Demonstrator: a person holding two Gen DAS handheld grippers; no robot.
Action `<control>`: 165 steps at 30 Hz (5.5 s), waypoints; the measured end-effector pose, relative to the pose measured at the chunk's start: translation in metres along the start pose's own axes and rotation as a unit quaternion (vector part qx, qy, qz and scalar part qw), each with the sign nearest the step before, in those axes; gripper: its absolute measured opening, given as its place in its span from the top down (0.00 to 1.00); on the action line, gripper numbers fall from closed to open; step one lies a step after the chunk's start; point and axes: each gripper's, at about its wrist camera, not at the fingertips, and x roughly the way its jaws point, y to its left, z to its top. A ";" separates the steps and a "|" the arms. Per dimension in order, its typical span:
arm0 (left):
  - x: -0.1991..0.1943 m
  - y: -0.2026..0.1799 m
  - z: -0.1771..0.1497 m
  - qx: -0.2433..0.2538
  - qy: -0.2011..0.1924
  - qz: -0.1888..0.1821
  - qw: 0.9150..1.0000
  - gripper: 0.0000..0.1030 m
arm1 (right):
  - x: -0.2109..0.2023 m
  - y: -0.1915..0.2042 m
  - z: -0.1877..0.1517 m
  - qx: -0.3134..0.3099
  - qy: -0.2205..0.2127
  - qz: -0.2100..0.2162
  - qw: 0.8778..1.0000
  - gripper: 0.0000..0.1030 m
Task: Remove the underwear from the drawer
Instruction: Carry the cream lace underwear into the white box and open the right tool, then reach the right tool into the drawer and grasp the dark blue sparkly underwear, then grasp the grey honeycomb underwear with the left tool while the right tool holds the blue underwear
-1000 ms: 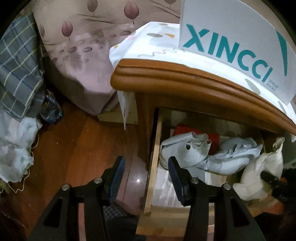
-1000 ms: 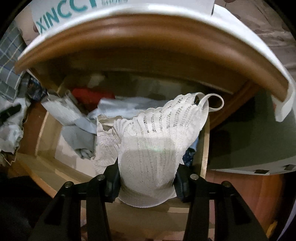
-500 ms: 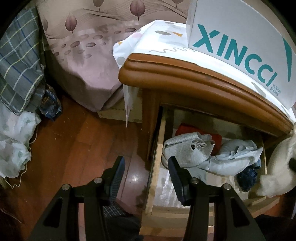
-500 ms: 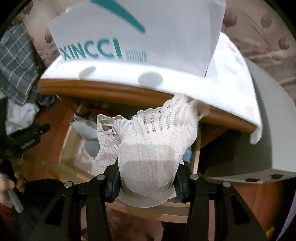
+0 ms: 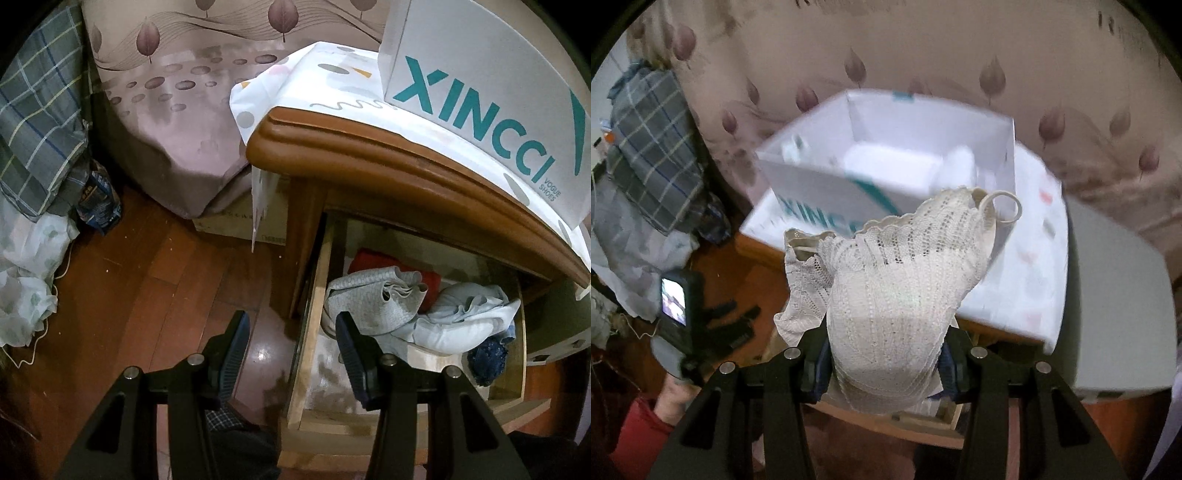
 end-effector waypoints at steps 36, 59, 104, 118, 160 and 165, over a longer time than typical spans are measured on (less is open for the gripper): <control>0.003 -0.003 0.004 0.011 -0.007 0.008 1.000 0.52 | 0.124 -0.056 0.135 0.058 0.043 -0.077 0.994 0.31; 0.010 -0.012 -0.003 0.042 0.009 0.013 0.999 0.52 | 0.029 -0.025 0.017 -0.052 0.065 -0.008 0.997 0.22; 0.039 -0.028 -0.011 0.075 0.074 0.013 0.994 0.52 | 0.314 -0.049 -0.147 -0.144 0.323 -0.009 0.935 0.29; 0.050 -0.029 -0.013 0.081 0.092 0.018 0.992 0.52 | 0.317 -0.039 -0.151 -0.173 0.349 -0.029 0.921 0.68; 0.061 -0.079 -0.003 0.247 0.052 -0.062 0.966 0.52 | 0.206 -0.088 -0.160 0.151 0.141 0.046 0.977 0.71; 0.075 -0.086 0.000 0.273 0.064 -0.055 0.958 0.52 | 0.208 -0.085 -0.161 0.146 0.145 0.051 0.977 0.71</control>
